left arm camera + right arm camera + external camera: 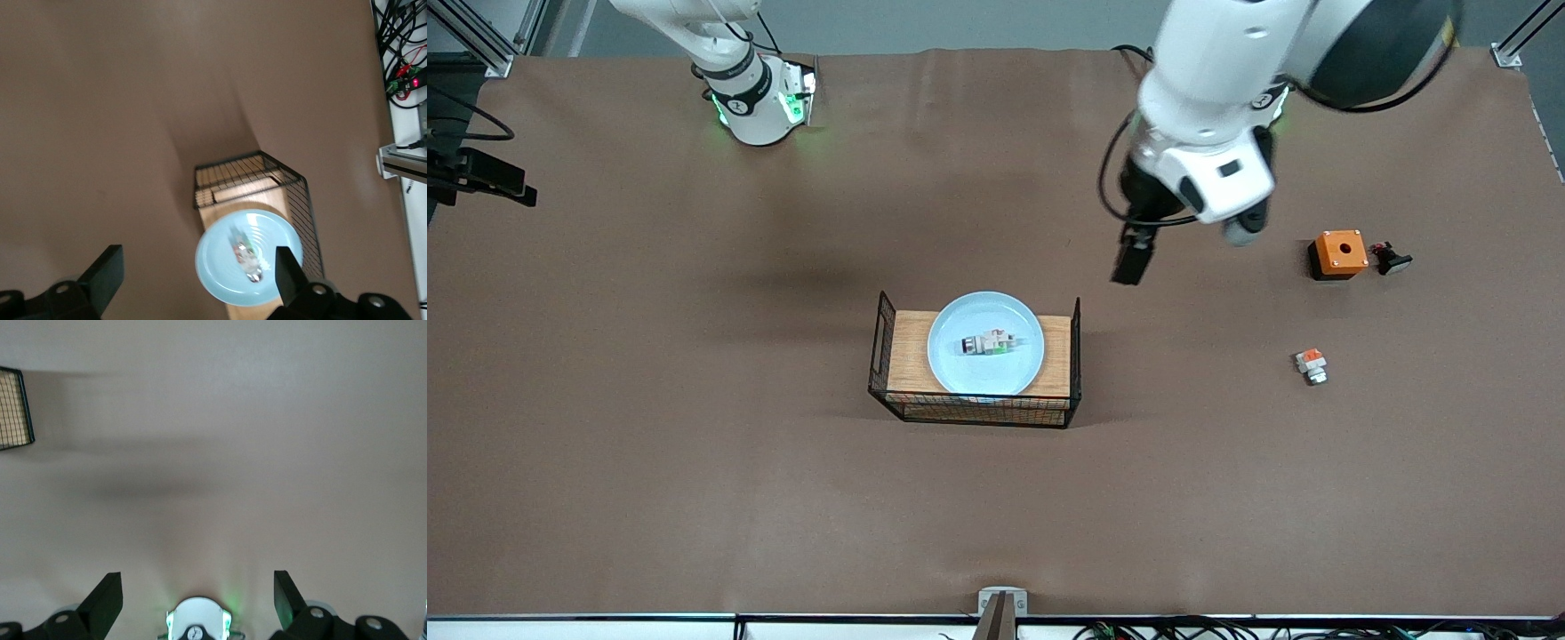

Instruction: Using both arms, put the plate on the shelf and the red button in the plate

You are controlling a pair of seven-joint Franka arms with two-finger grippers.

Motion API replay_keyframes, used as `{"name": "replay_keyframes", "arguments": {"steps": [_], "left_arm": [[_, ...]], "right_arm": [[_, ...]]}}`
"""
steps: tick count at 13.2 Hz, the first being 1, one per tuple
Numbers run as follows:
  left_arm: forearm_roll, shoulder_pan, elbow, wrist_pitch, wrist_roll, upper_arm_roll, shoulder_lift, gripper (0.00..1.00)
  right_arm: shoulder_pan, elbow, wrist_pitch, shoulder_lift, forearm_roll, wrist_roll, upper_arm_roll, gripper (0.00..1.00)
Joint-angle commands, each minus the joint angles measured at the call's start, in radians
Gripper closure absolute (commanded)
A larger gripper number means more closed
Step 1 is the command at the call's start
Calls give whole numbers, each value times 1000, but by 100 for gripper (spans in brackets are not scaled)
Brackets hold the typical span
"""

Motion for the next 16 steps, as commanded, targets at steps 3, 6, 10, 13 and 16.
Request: {"name": "replay_keyframes", "arguments": {"steps": [3,6,10,13,16], "left_arm": [[-36,150,-40,-160,294,-1,-81,0],[-36,254,-103,-206,481,-5,-121,0],[-36,425,-214,-216,750,-30,-214,0],[-36,465,-302,-211,966,20,-279,0],[-35,447,-379,-178,1243,145,-341,0]], "right_arm": [[21,-199,155,-160,13,32,-2,0],[19,-199,187,-160,18,32,-2,0],[19,-196,192,-160,74,31,0,0],[13,-194,192,-158,76,29,0,0],[15,-193,185,-157,74,28,0,0]]}}
